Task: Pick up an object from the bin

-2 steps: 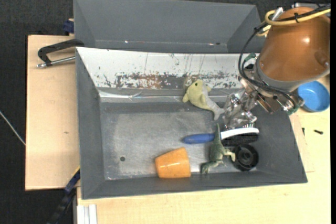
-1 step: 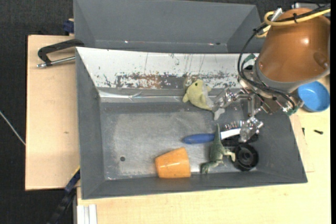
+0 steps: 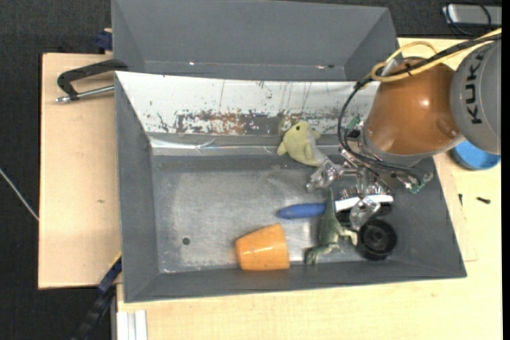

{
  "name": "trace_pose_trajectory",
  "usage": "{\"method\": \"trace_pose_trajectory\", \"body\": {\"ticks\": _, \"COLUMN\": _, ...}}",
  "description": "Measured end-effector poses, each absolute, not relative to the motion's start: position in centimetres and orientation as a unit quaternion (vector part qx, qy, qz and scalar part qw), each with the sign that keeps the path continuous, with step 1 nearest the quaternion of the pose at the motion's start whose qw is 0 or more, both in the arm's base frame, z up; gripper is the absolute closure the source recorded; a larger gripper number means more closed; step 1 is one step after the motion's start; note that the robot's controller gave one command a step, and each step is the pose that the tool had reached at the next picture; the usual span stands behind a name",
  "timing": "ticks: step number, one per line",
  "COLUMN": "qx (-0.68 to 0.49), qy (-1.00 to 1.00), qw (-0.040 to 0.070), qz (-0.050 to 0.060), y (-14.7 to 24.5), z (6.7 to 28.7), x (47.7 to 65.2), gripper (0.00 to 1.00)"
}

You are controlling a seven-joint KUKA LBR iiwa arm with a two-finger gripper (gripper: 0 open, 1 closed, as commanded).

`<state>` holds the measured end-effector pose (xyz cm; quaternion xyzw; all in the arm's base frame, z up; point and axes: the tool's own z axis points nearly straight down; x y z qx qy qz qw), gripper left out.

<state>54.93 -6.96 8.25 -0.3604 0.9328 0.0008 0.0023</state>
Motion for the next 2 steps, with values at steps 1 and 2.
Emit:
{"method": "trace_pose_trajectory", "body": {"ticks": 1, "qx": -0.360, "qy": 0.933, "qw": 0.001, "qz": 0.000, "y": -7.1, "z": 8.2, "x": 54.8, "gripper": 1.00}}
{"method": "trace_pose_trajectory", "body": {"ticks": 2, "qx": -0.318, "qy": 0.948, "qw": 0.007, "qz": -0.003, "y": -8.1, "z": 26.5, "x": 54.5, "gripper": 1.00}}
